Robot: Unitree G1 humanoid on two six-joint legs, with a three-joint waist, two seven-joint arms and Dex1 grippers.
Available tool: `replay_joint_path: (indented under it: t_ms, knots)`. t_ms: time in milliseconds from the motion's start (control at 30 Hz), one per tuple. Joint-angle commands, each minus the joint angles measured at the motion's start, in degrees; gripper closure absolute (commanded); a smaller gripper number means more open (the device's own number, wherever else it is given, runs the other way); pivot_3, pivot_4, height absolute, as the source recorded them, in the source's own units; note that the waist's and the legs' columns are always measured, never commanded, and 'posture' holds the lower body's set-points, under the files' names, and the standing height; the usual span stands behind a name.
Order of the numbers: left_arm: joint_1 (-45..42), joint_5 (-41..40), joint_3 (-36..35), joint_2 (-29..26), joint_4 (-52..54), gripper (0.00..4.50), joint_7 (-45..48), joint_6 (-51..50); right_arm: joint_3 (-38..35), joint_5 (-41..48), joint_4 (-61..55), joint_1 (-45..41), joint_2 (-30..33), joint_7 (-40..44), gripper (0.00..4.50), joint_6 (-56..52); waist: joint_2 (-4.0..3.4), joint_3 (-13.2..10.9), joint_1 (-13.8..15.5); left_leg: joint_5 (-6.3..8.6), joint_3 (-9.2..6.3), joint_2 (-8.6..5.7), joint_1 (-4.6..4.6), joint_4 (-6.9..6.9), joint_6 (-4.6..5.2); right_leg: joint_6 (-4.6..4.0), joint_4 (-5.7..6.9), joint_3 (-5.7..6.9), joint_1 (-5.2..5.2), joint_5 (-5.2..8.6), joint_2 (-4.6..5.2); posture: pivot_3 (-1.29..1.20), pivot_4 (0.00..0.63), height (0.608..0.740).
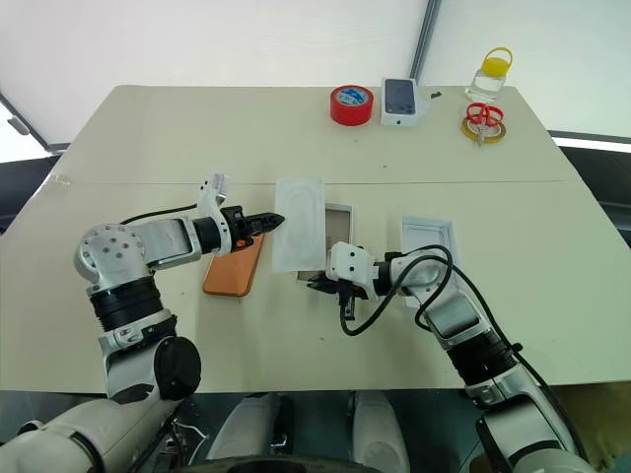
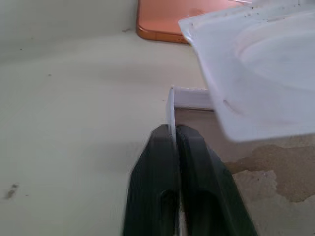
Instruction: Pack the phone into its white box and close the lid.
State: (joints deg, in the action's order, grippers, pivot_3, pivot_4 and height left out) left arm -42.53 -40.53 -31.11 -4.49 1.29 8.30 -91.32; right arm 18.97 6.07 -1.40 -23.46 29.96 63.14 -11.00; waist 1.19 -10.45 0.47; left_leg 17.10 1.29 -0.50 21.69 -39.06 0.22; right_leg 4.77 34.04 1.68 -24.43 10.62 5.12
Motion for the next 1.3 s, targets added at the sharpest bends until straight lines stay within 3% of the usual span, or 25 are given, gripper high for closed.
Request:
replay_joint_path:
  t_ms: [33,200,367,633,733,933,1167,1300]
  knots:
    - [-0.2,0.1,1.7,-0.5,1.2,4.5,0.8,1.5,-2.9,1.0,-4.7,1.0,2.5,-0.2,2.66,1.0,0.01,0.0,0.0,0.0,0.0,0.0,0.01,0.0,0.0,0.0,0.0,0.0,-0.01,0.0,0.0,0.0,0.15,0.739]
    - [-0.9,0.7,3.1,0.1,-0.3,4.5,1.1,3.2,-10.1,6.7,-8.3,2.9,6.8,0.6,2.66,-2.6,0.04,0.0,0.2,0.01,-0.01,-0.01,0.06,-0.01,0.02,-0.02,-0.04,0.01,-0.01,0.01,0.01,0.0,0.15,0.739]
    - [-1.1,1.3,5.1,1.8,-2.4,4.5,1.2,5.4,-15.8,5.5,-4.3,4.7,12.4,-0.1,2.66,1.8,0.08,0.0,0.3,0.02,-0.02,-0.01,0.1,-0.01,0.04,-0.09,-0.06,0.03,-0.02,0.05,0.0,0.0,0.15,0.739]
    - [-0.4,2.1,6.7,4.8,-4.2,4.5,-0.2,6.6,-16.8,4.2,0.4,4.0,13.1,-2.3,2.66,6.1,0.11,-0.1,0.0,0.02,0.0,0.03,0.1,-0.01,0.07,-0.08,-0.07,0.02,-0.04,0.05,-0.05,0.0,0.15,0.739]
    - [-0.4,2.7,7.6,4.7,-4.5,3.56,-0.2,7.6,-16.6,4.0,0.3,4.2,12.4,-3.4,2.59,7.1,0.11,-0.1,0.1,0.02,0.0,0.03,0.1,-0.01,0.06,-0.05,-0.06,0.02,-0.04,0.04,-0.06,0.0,0.15,0.739]
    - [-0.8,2.1,9.1,4.2,-3.0,0.58,0.5,7.0,-16.2,3.6,1.3,4.0,11.4,-4.1,2.59,7.9,0.12,-0.1,0.3,0.02,-0.01,0.02,0.12,-0.03,0.06,-0.07,-0.07,0.02,-0.04,0.04,-0.04,0.0,0.15,0.739]
    - [-1.7,1.1,8.6,3.0,0.1,0.58,1.0,7.0,-16.5,4.7,2.9,0.2,7.9,-6.1,2.59,7.7,0.11,-0.1,0.0,0.02,-0.02,0.04,0.12,-0.03,0.06,-0.06,-0.05,0.02,-0.07,0.04,-0.06,0.0,0.15,0.739]
    - [-2.4,0.3,5.9,4.5,1.7,0.53,-0.2,7.7,-15.6,2.9,5.5,-2.0,6.4,-7.2,3.95,8.9,0.11,-0.1,0.2,0.02,-0.01,0.04,0.13,-0.03,0.06,-0.03,-0.05,0.02,-0.07,0.02,-0.06,0.0,0.15,0.739]
